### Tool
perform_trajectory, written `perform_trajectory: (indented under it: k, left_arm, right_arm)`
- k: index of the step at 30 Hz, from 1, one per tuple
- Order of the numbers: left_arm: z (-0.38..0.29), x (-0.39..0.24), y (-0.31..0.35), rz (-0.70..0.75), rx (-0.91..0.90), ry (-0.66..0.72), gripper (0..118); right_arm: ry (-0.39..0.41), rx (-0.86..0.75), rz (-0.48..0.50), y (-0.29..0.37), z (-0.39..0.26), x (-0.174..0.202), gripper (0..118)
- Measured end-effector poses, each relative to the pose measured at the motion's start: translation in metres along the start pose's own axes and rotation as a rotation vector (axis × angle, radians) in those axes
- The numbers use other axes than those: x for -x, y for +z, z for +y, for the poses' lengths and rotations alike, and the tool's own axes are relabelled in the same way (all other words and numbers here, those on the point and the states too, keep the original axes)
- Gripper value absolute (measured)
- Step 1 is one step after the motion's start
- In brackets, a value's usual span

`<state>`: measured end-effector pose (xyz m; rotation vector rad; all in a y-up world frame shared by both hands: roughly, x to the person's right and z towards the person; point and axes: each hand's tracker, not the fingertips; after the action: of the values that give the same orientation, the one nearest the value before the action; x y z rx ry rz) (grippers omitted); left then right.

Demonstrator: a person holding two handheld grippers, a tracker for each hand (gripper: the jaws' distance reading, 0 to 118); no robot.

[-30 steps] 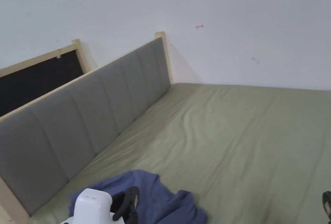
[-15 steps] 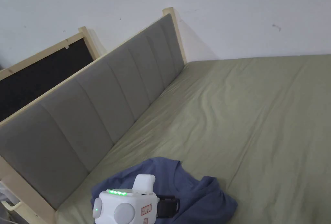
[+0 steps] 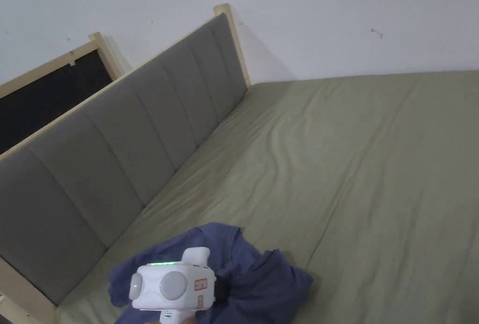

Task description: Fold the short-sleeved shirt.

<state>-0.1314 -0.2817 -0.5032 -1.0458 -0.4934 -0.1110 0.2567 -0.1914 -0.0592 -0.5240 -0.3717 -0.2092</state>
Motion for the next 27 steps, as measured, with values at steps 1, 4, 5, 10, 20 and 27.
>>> perform_trajectory:
  k: [1, 4, 5, 10, 20, 27]
  left_arm:
    - [0.008, 0.005, 0.014, -0.015, -0.045, 0.053, 3]
    - [0.045, 0.008, 0.06, -0.003, -0.184, 0.131, 3]
    - [0.06, 0.008, 0.076, 0.005, -0.222, 0.088, 3]
    - [0.148, -0.03, 0.155, 0.037, -0.43, 0.0, 3]
    - [0.153, -0.267, 0.119, -0.219, -0.473, -0.258, 3]
    - [-0.019, -0.446, 0.007, -0.606, -0.097, -0.358, 3]
  right_arm:
    - [0.0, -0.004, -0.005, 0.004, -0.001, -0.003, 0]
    - [-0.017, -0.022, -0.017, 0.013, -0.002, -0.014, 0]
    - [-0.03, -0.029, -0.026, 0.017, -0.003, -0.018, 0]
    - [-0.106, -0.058, -0.062, 0.031, -0.008, -0.039, 0]
    - [-0.242, -0.117, -0.14, 0.065, -0.015, -0.072, 0]
    - [-0.273, -0.128, -0.242, 0.097, -0.026, -0.097, 0]
